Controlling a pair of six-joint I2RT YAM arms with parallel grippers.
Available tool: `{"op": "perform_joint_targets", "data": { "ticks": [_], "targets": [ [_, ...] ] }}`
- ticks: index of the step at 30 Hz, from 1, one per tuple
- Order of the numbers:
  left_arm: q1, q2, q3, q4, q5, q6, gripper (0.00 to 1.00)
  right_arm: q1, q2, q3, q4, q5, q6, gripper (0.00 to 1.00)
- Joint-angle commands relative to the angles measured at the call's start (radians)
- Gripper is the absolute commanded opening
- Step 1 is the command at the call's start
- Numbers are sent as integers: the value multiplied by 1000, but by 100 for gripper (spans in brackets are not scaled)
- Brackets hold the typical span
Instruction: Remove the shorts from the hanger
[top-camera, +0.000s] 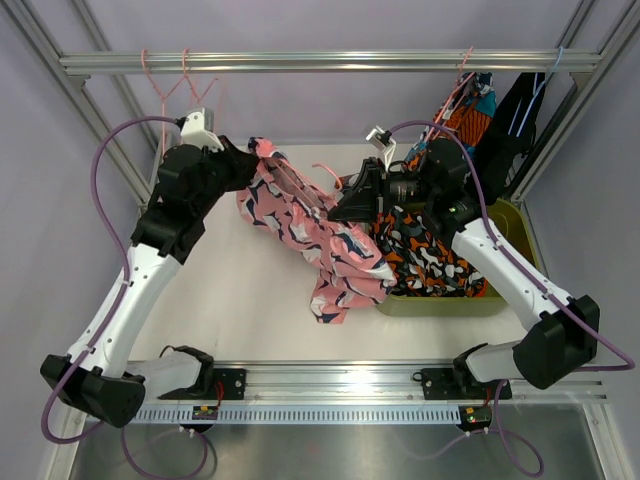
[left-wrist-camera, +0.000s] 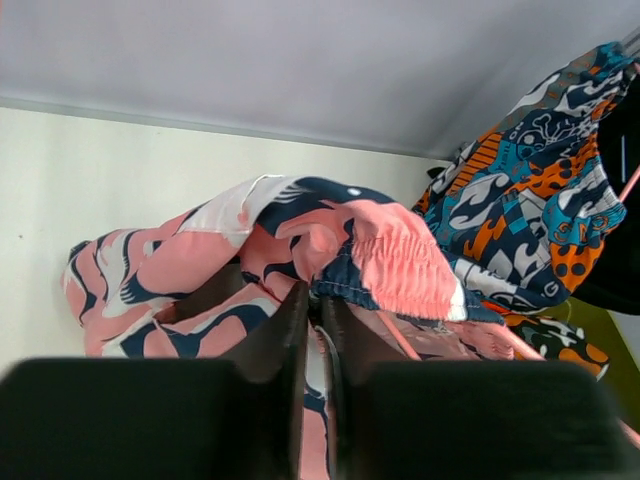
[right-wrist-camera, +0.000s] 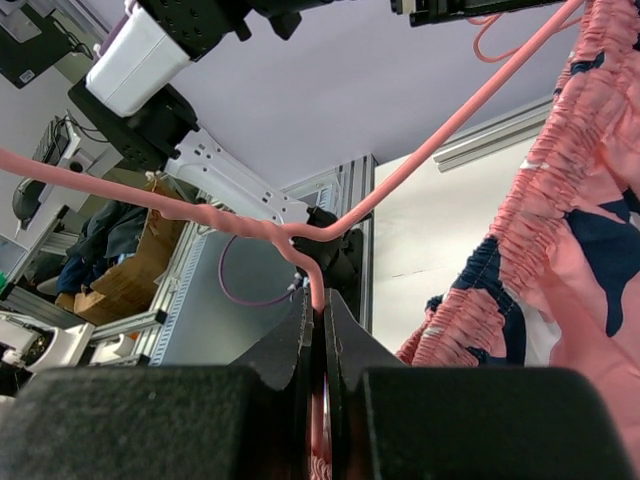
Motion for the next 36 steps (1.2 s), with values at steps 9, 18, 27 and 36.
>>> {"op": "perform_joint_targets", "data": {
  "ticks": [9,18,27,36],
  "targets": [
    [146,28,140,32,74,46,0,11,-64,35,-406,-20,-382,0],
    [224,80,163,-33,134,46,0,11,-162,-5,-536,-53,-587,0],
    [262,83,136,-108,154,74,0,11,-205,42,-618,-107,-698,0],
    [247,-10,-39,1,580,141,0,14,-162,-14,59,164,-142,0]
  ]
}}
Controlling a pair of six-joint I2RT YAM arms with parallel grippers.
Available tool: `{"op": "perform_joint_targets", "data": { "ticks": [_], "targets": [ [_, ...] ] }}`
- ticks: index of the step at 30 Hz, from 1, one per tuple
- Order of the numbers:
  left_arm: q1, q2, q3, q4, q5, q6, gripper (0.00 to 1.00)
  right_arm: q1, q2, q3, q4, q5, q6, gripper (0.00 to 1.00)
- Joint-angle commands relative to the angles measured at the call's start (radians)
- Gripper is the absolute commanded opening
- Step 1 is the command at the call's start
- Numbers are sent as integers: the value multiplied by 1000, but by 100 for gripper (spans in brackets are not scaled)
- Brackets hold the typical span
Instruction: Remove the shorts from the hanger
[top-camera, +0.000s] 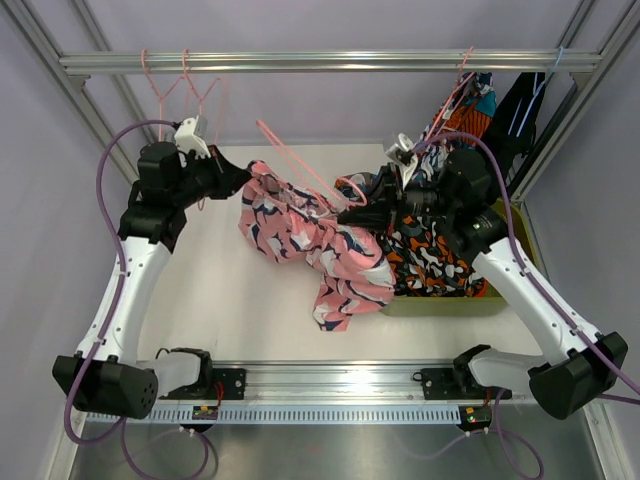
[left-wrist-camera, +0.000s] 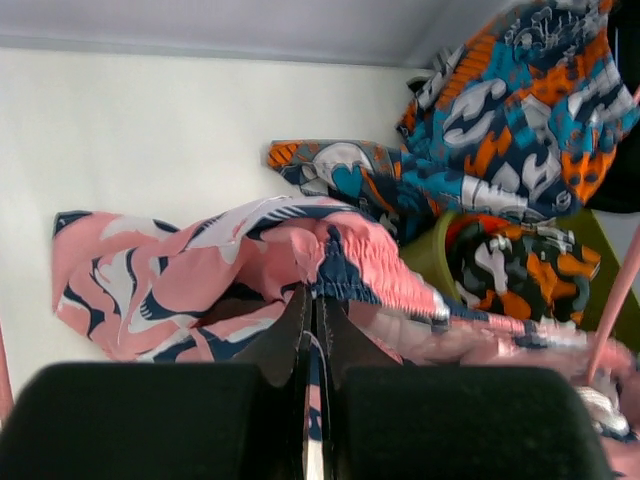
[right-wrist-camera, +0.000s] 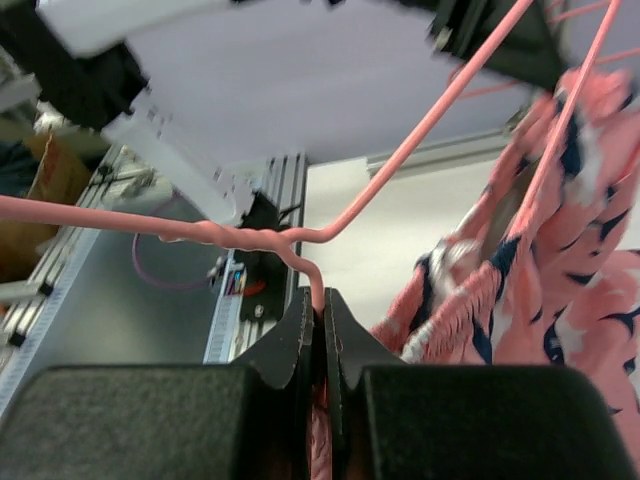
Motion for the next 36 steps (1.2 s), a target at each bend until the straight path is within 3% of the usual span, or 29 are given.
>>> {"op": "perform_joint_targets", "data": {
  "ticks": [1,6,13,16,17,18,21,24,30,36],
  "targets": [
    [6,-86,-82,105,175,76,0,12,34,19,361,170,300,0],
    [-5,-187,-197,115,243,85,0,56,190,157,446,301,435,0],
    [-22,-227,-283,112,180,71,2,116,269,312,469,387,382,0],
    [-20,-224,-276,97,126,80,11,118,270,329,422,381,362,0],
    [-20,-221,-268,94,113,85,30,118,257,321,409,374,348,0],
    [-20,-220,-250,91,94,88,41,118,244,307,397,367,343,0],
    [-20,-226,-228,118,94,100,67,118,191,239,324,332,322,0],
    [-22,-255,-214,157,102,110,82,118,129,159,247,315,294,0],
    [-20,-364,-205,166,102,149,91,118,74,90,119,341,276,0],
    [-20,-486,-208,66,22,173,96,133,164,198,-14,607,323,0]
  ]
}}
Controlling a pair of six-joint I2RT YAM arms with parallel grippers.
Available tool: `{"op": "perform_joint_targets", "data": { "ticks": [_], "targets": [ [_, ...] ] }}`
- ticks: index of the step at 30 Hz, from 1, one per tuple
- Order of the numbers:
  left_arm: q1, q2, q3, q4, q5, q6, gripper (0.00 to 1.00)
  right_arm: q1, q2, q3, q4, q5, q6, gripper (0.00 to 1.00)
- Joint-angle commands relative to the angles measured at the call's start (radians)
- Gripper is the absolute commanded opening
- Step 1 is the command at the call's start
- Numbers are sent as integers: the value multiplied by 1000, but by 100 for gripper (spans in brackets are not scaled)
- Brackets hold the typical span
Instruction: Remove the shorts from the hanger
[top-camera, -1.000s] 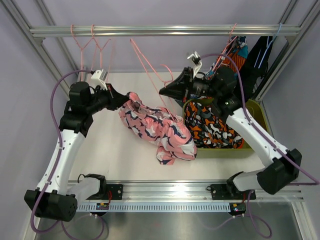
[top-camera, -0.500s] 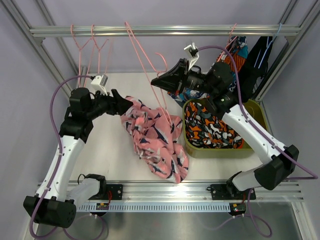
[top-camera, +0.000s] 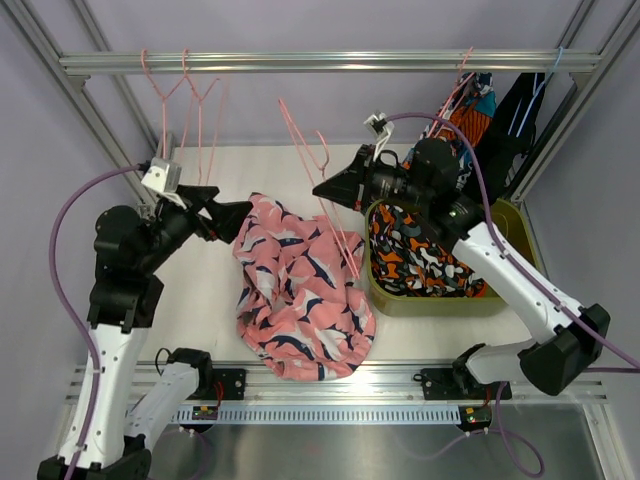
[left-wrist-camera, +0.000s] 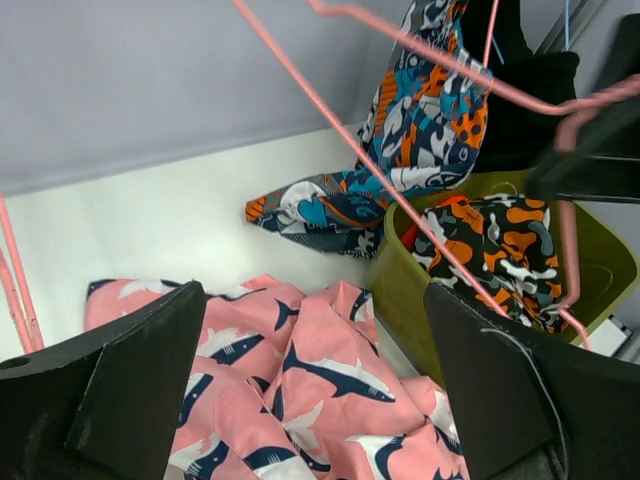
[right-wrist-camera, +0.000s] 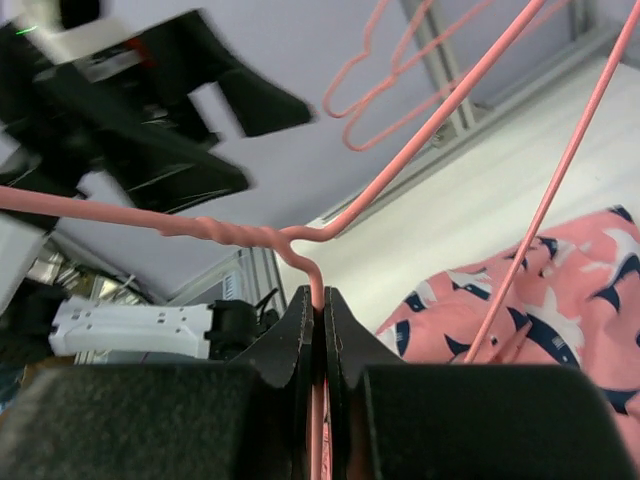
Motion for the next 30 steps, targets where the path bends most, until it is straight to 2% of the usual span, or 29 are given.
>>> {"op": "perform_joint_targets", "data": {
  "ticks": [1,3,5,12,14,24,30],
  "targets": [
    [-2,-69,28,-29,-71,31,97,24,89,125,-104,210,46,0],
    [-2,-96,19,-61,-102,31,98,56,141,245,-173,345,81,0],
    [-2,-138,13,-85,-128,28,98,76,213,310,-244,393,116,0],
    [-2,-224,14,-154,-197,28,99,164,350,535,-250,632,115,0],
    [-2,-236,22,-177,-206,29,99,164,408,583,-258,660,158,0],
    [-2,-279,36,-214,-238,29,99,188,735,1055,-358,730,236,0],
    [-2,-296,37,-233,-248,23,99,208,821,1159,-298,775,241,0]
  ]
}}
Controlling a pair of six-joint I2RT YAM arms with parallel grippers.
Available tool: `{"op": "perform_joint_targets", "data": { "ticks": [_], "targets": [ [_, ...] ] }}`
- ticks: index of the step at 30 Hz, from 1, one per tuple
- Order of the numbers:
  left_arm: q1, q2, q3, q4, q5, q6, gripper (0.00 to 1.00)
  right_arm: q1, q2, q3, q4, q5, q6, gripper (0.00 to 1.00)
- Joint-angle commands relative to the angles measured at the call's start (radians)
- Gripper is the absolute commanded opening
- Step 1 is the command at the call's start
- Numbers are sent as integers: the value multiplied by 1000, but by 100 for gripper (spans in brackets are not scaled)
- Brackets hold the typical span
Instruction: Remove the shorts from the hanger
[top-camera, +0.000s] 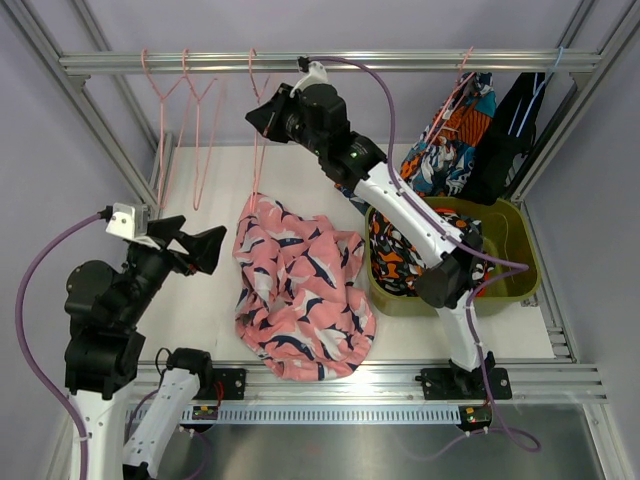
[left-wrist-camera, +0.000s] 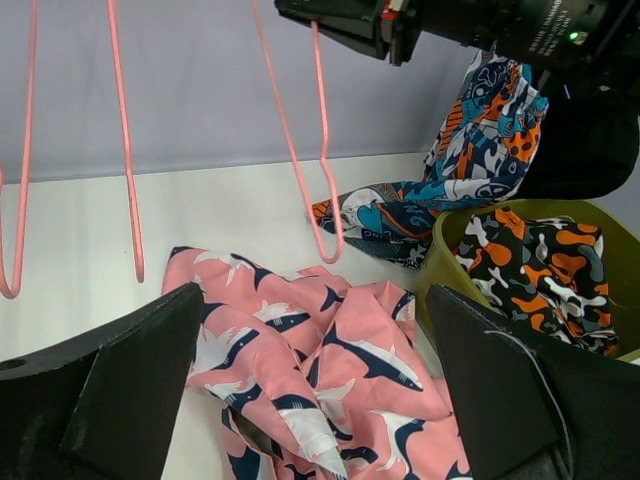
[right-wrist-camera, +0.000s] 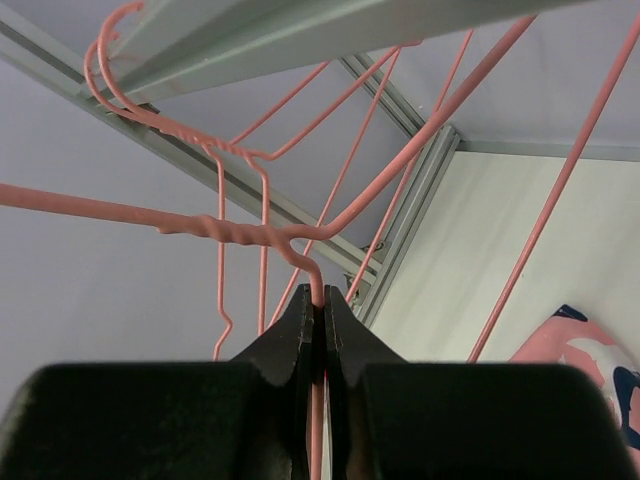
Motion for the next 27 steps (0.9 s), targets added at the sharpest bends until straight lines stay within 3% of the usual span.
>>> {"op": "perform_joint_targets", "data": {
  "ticks": [1,14,27],
  "targets": [
    [-2,-18,35,-8,-22,2,99,22,39,87,54,66,26,0],
    [-2,-35,39,-38,-26,-7,99,19,125,136,229,124,-57,0],
    [-2,-52,46,-85,-31,-16,99,14,183,115,289,130,-68,2]
  ]
}}
